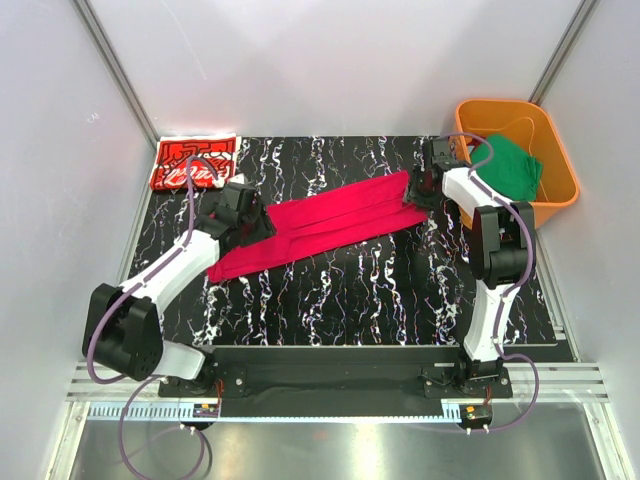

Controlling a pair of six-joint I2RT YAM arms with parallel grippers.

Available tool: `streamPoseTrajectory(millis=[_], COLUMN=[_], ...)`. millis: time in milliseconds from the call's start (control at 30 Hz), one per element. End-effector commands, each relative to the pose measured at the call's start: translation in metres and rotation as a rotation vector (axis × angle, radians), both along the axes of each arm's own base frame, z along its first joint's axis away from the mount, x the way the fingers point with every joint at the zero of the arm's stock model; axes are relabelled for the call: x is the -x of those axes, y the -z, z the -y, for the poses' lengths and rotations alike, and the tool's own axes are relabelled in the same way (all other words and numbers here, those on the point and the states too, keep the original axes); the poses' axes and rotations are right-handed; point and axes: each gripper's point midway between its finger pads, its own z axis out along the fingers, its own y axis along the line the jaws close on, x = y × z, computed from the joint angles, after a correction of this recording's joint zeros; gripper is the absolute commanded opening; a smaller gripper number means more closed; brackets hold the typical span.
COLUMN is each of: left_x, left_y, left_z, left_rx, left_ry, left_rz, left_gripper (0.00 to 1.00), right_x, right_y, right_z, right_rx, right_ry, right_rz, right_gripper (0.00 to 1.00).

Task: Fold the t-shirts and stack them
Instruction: Fold the tshirt

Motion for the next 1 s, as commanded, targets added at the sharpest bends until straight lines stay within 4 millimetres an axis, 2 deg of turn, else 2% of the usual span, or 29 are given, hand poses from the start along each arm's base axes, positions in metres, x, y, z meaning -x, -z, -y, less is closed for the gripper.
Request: streamPoseTrajectory(millis=[0,67,100,233,400,533,633,667,700,733,900,967], left_x=[-0.008,-0.008,-0.008,-0.011,-0.022,-0.024,-0.020,-0.018,-0.015,-0.013,0.004,0.011], left_y=[-0.012,-0.005,-0.004,0.007,0.031,0.036,0.030,0.029,0.032,0.023,0.018,0.008], left_z=[0.016,0.025,0.032,0.052,0.061,0.059,0.053,0.050,0.043,0.041,0.018,0.011], left_rx=[0.060,0.068,0.088,0.116,0.106,0.083,0.060,0.053,0.031,0.032,-0.031,-0.039], left_ry=[0.052,0.076,0.093,0.129,0.097,0.071,0.048,0.039,0.023,0.022,0.001,-0.002], left_rz=[0.054,0.033,0.030,-0.009,-0.093,-0.105,-0.085,-0.083,-0.086,-0.062,-0.055,-0.034], left_gripper=[0.49,0.43,0.42,0.39,0.34,0.34,0.35,0.36,0.36,0.38,0.40,0.40], right_x=[-0.007,-0.009,-0.010,-0.016,-0.015,-0.004,0.009,0.014,0.018,0.026,0.049,0.052], right_y=[-0.017,-0.013,-0.012,-0.004,0.016,0.036,0.046,0.050,0.052,0.053,0.051,0.047], right_z=[0.007,0.006,0.005,0.004,0.009,0.013,0.017,0.026,0.027,0.029,0.038,0.042], right_rx=[0.000,-0.017,-0.026,-0.030,-0.002,0.017,0.035,0.073,0.080,0.086,0.116,0.135], right_ry=[0.026,0.028,0.026,0.020,0.025,0.035,0.052,0.079,0.087,0.093,0.113,0.115], right_rz=[0.071,0.069,0.072,0.058,0.019,-0.027,-0.072,-0.092,-0.101,-0.110,-0.122,-0.117], right_gripper=[0.41,0.32,0.21,0.05,0.03,0.06,0.10,0.10,0.10,0.11,0.13,0.15])
